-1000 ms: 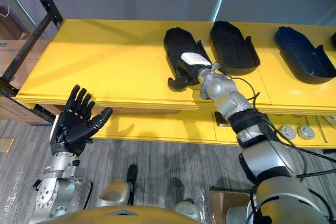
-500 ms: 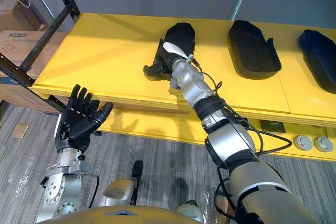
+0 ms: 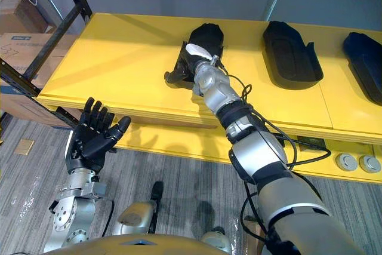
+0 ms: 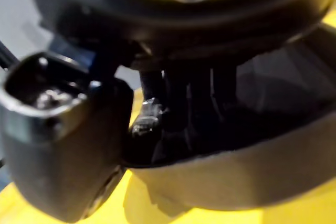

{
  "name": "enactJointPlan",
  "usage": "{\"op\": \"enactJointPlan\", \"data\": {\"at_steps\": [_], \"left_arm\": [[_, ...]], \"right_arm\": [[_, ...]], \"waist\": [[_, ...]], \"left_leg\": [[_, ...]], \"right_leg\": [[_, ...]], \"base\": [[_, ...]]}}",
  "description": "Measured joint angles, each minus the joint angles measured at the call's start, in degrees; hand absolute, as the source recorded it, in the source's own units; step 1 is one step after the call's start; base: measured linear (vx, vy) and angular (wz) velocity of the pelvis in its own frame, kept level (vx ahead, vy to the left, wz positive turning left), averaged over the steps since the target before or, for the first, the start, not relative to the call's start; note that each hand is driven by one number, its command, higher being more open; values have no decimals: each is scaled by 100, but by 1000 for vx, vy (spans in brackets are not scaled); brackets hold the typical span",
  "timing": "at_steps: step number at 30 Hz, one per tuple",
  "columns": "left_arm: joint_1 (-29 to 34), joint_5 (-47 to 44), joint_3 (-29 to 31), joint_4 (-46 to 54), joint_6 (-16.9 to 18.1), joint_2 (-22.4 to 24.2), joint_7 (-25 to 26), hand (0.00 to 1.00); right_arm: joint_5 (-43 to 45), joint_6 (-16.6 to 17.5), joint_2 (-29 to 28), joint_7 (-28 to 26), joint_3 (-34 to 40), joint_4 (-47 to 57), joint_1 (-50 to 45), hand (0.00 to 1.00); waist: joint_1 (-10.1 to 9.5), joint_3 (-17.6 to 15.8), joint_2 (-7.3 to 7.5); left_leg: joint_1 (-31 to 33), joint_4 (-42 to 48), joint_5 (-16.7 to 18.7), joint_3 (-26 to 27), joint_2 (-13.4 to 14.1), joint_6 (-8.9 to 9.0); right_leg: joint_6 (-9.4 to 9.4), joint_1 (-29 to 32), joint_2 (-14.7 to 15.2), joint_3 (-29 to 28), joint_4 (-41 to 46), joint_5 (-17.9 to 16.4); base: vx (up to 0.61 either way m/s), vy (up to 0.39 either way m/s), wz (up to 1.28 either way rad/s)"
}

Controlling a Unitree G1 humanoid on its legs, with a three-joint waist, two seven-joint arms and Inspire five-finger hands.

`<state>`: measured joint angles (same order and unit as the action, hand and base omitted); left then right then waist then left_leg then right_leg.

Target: Walk over and take three plastic housings, then place them on the shelf

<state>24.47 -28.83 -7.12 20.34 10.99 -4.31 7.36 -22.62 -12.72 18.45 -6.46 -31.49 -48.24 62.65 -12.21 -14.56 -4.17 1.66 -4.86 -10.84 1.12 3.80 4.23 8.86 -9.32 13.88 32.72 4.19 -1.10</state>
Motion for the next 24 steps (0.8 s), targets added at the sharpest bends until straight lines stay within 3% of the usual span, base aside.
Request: {"op": "enactJointPlan", "data": {"at_steps": [2,3,12,14,20,24], "left_arm": [[-8,0,-3,0,-2,-1,1,100],[-27,0,-12,0,-4,-1,0,100],[-47,-12,1,0,-5,-8,-46,100],[-44,-28,11,0,-5,-9,-59,100],[33,-38,108,-1,-5,-20,-169,100],[65,-36,159,-17,-4,-127,-169,100]], "right_arm": [[-224,140,10,-73,-144,-91,89,0],[-424,305,83,-108,-288,-108,132,100],[-867,1473,641,81,-982,-144,487,100],[-874,1551,721,81,-995,28,485,100],[-1075,1584,1353,48,-548,2996,-374,100],[-1052,1521,1783,-402,-389,4532,-1533,100]], "waist": [[11,-1,-1],[11,-1,-1],[-7,-18,-28],[12,-19,-27],[224,-8,-7],[388,27,59]], "left_leg": [[7,0,0,11,0,0],[6,0,0,11,13,0],[11,-4,28,11,22,35],[12,-3,27,16,24,34],[-44,3,8,192,44,8],[-168,-4,21,377,100,22]], "right_leg": [[-3,24,3,-13,26,-3],[-6,25,4,-13,32,-5],[-14,36,1,-9,44,-11],[-11,36,-2,-10,35,-8],[18,27,-15,-114,-37,20],[16,-25,-35,-226,-43,19]], "base": [[-3,-7,-3],[-17,-35,0],[-20,-19,0],[0,0,0],[9,-20,-9],[-15,-26,-15]]}}
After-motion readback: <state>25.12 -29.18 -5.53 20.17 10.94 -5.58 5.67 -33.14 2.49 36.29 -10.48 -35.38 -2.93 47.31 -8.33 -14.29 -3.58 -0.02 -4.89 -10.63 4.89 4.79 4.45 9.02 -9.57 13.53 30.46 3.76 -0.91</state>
